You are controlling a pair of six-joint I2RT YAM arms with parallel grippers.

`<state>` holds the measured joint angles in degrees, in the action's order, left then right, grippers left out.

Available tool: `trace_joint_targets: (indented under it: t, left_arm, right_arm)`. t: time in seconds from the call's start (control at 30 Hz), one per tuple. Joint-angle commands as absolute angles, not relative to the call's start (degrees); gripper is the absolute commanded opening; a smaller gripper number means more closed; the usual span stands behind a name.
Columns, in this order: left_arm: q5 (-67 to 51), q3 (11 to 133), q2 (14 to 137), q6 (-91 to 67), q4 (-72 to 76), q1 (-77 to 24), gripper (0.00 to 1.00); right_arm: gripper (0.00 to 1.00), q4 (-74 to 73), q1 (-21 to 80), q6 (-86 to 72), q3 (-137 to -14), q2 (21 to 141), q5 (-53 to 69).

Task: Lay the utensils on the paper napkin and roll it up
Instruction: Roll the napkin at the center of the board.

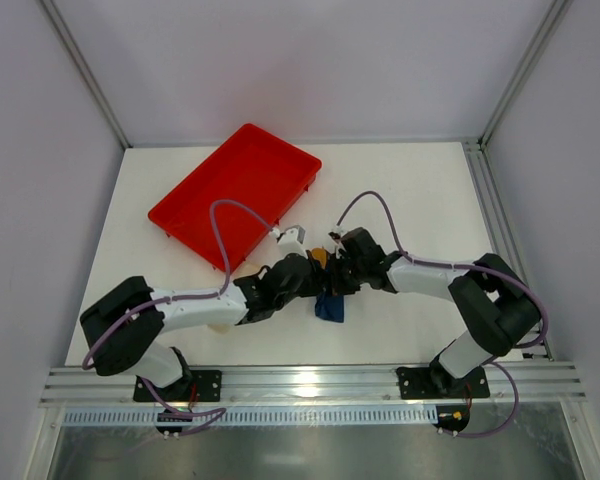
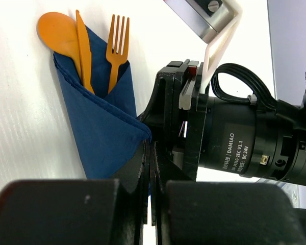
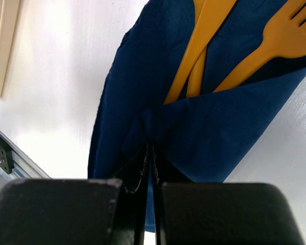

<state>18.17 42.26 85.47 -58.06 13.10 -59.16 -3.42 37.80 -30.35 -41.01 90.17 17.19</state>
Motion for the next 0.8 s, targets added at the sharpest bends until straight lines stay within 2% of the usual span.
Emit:
trace_joint_targets:
  t: [0.0,0.77]
  left_arm:
    - [18.7,44.6,85.5,-57.8,15.3,-59.1,0.00]
    - [17.9,46.3,89.3,-59.6,14.4,-59.1,0.00]
  right_arm:
    - [0.04,-0.6,38.3,-31.3,-39.7,90.9,18.4]
    - [0.04,-3.1,38.2,-32.7,-41.6,85.1,14.9]
